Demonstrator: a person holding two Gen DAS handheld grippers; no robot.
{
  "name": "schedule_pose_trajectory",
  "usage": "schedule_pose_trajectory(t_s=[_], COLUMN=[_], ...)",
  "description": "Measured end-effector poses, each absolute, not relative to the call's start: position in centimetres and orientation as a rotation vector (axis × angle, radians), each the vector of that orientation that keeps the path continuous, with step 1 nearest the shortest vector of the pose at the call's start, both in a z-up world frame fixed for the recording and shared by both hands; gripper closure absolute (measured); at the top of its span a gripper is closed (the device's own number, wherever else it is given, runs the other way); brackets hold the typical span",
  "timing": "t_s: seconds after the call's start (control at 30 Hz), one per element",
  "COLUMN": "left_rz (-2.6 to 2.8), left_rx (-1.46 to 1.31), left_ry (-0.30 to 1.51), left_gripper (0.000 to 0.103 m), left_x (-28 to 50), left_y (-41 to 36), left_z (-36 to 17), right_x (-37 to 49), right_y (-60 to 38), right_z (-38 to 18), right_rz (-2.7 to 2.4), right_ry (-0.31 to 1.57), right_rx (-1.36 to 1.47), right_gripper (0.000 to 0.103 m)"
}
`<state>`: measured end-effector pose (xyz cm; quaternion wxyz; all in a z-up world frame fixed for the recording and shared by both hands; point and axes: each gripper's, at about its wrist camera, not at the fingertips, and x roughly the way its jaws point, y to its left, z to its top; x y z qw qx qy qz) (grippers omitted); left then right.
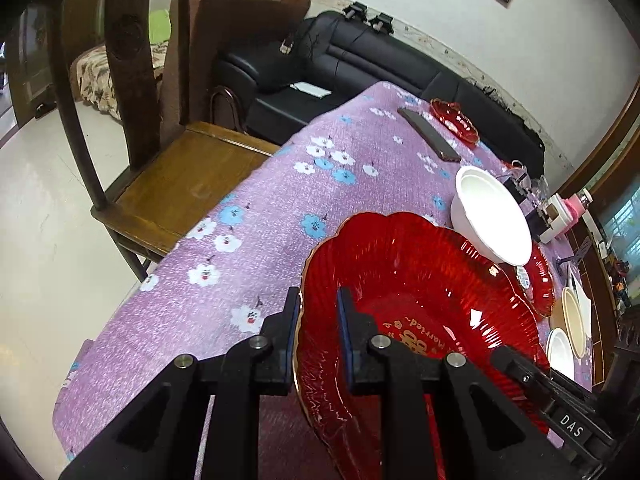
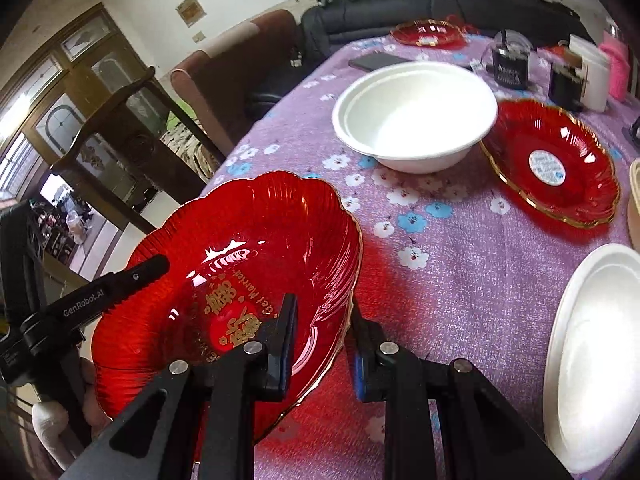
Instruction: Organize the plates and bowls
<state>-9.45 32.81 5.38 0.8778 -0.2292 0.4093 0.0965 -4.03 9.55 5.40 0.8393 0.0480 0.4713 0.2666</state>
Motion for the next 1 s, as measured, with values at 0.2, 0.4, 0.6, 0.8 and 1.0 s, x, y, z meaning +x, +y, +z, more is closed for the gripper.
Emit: schedule_pose_trajectory(t_s=[0.2,0.4,0.6,0.8,1.0], left_rz=[0.213,0.216,0.217,0.227,0.241], left_rx=[-0.449,-0.447,-0.447,-0.449,-0.438], left_ry=[0.816,0.830,0.850,0.870,0.894], left_gripper=[0.086,0.086,0.086,0.086,0.086], left_x=[-11.1,-11.1,-10.7,-10.3,-9.9], left_y=[32.3,32.1,32.1,32.0,31.9], left_z=[5.7,4.8,4.0,3.2,2.4], right_x=[-5.6,-6.1,-6.3,-5.9,-5.7], right_y=[9.7,9.6,9.5,9.4,9.4], right_z=[5.3,4.1,3.9,3.2,2.6], right_rz=[0.567,0.558,0.537,0.534,0.532], right_ry=[0.952,0.954,0.940,0.965,0.973], right_rx=[0.070,0.066,0.047,0.061,0.066], right_gripper=[0.078,0.078,0.078,0.078,0.078])
